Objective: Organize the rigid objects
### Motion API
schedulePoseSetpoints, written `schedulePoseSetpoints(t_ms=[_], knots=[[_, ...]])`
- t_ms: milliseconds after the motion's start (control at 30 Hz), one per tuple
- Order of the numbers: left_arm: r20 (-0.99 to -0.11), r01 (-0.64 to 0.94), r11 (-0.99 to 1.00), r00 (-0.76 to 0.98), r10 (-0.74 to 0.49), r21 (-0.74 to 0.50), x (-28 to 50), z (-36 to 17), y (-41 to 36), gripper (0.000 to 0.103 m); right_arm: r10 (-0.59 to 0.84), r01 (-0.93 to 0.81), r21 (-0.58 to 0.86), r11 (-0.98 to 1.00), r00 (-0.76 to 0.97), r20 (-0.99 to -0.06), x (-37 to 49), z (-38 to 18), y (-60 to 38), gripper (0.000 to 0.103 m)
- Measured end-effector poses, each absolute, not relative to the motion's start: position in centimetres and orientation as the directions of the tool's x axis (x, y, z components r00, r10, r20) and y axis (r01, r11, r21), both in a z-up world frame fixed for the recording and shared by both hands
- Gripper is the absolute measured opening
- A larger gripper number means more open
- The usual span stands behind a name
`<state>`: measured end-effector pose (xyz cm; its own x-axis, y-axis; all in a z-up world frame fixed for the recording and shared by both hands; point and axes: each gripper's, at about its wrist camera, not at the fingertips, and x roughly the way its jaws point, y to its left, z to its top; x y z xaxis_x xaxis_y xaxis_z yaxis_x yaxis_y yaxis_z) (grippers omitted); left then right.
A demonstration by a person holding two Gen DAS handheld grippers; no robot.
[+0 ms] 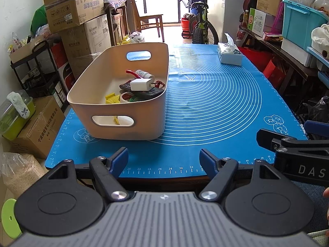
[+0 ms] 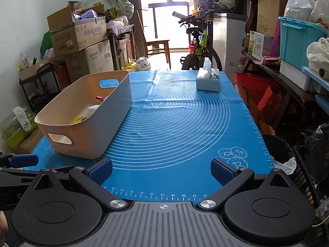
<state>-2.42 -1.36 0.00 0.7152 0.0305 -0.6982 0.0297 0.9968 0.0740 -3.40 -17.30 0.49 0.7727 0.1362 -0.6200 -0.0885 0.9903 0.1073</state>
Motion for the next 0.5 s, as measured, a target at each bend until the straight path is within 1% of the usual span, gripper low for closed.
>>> schedulePoseSetpoints(t_ms=[500], knots=[[-0.696,0.028,0.997,0.717,0.032,0.074,-2.49,0.07,-1.33,0.076,0.135,-0.087,0.107,0.99,0.771,-0.622,-3.45,0.45,-17.39,0.1]])
